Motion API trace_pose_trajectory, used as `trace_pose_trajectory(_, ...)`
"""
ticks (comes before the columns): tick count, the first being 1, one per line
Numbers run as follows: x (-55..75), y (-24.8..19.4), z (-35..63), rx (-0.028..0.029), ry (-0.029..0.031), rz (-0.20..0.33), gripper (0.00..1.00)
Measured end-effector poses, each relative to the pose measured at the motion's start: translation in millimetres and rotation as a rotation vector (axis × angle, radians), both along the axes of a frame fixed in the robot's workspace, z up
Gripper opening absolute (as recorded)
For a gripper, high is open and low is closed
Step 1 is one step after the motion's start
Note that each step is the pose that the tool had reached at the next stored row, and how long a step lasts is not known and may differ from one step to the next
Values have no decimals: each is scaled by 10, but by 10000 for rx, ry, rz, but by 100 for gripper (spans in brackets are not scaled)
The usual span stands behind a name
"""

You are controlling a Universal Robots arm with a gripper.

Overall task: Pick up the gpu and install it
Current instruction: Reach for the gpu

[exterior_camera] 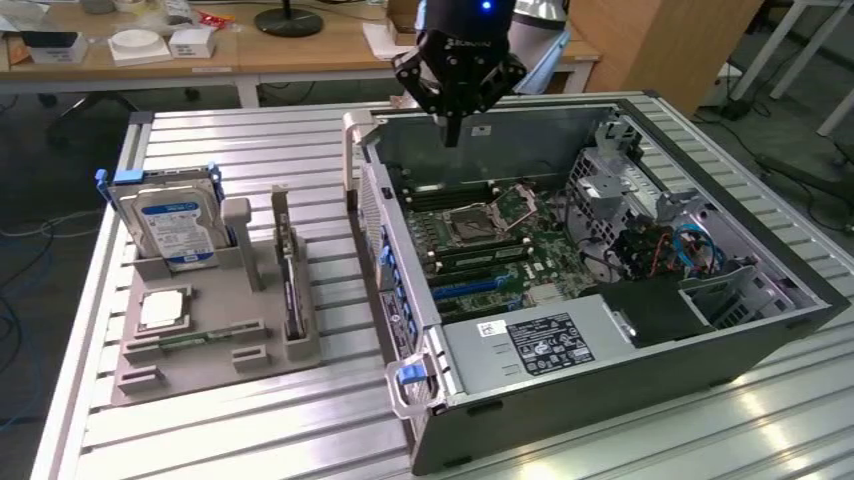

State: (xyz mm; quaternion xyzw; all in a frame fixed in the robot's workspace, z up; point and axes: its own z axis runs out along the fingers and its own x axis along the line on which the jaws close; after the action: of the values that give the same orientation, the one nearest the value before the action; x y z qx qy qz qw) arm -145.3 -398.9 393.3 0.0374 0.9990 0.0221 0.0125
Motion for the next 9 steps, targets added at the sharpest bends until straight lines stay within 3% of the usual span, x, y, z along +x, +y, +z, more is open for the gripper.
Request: trace_pose_trajectory(9,-409,0,-2,0,0,0,10)
